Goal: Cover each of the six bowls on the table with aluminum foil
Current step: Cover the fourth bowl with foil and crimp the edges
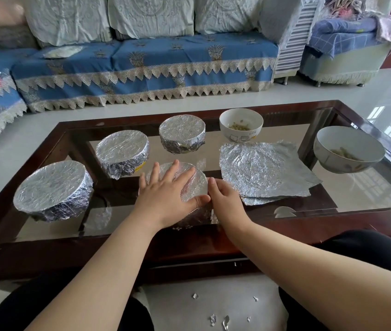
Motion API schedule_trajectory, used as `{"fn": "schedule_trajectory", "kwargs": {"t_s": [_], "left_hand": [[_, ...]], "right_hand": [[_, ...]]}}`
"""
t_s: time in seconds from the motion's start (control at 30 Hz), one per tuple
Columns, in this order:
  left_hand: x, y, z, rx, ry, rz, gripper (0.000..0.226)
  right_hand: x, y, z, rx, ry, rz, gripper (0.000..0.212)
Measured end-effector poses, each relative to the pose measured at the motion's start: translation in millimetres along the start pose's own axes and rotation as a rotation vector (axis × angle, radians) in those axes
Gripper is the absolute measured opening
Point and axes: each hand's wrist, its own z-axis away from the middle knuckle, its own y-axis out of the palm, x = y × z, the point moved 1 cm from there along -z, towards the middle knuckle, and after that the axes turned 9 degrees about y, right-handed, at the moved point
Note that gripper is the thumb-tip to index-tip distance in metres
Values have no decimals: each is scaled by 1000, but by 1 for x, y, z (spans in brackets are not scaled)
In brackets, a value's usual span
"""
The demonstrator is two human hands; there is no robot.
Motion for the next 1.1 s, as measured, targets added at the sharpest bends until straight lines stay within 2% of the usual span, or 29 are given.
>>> {"fn": "schedule_trajectory", "kwargs": {"t_s": [0.03,0.13,0.27,0.53,0.8,1.0,1.1], "left_hand": [[0,1,0,-4,0,-5,102],[2,3,-1,-22,-2,-11,106],[2,4,-2,-32,0,-21,102],[0,5,-2,-53,-7,-17,108],[-1,5,-2,-55,-13,-16,109],[0,7,-3,-69,-15,-21,108],[-1,6,-3,-70,-19,-18,108]], "right_hand": [[-3,2,4,-6,15,-50,46],[-10,5,9,-51,36,-156,32],[-12,8,9,-100,54,-206,24],[-11,14,8,-190,107,-252,28],[-8,16,-2,-160,206,-218,24],[-6,20,-9,-103,262,-253,7],[-5,20,-10,-92,259,-259,8]]}}
